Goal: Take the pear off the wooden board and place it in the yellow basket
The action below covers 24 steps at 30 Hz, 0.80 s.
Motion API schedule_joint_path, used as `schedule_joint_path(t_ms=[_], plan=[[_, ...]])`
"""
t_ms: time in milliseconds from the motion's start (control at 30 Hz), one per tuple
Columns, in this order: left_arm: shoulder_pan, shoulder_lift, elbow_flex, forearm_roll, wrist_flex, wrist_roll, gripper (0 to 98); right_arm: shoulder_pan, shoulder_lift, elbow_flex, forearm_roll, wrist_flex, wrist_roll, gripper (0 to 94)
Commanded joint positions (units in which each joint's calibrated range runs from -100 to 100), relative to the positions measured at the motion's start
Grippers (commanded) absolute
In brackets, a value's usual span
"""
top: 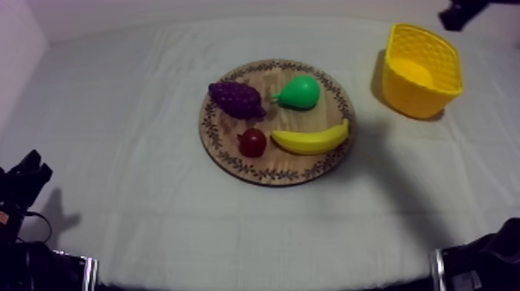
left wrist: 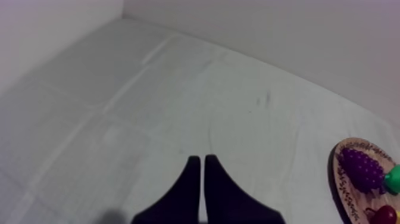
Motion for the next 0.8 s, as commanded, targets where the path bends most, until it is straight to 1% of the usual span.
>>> schedule_joint_path(t_ms=[0, 200, 400, 533, 767], plan=[[-0.01, -0.04, 0.0, 0.01, -0.01, 0.01, 0.1, -4.06, 8.44, -4.44, 0.21, 0.02, 0.64, 0.6], [-0.01, -0.04, 0.0, 0.01, -0.01, 0.01, 0.1, -7.54, 19.54, -10.82, 0.81, 1.86, 2.95, 0.6], [-0.01, -0.04, 0.0, 0.01, -0.01, -0.01, 0.1, -9.43, 27.73, -12.79, 1.87, 3.03, 4.59, 0.6], [-0.01, -0.04, 0.0, 0.01, -0.01, 0.01, 0.1, -9.43, 31.79, -12.1, 2.45, 2.75, 5.32, 0.7], [-0.01, -0.04, 0.0, 0.01, -0.01, -0.03, 0.1, -8.02, 34.7, -9.04, 3.75, 0.26, 5.69, 0.7]])
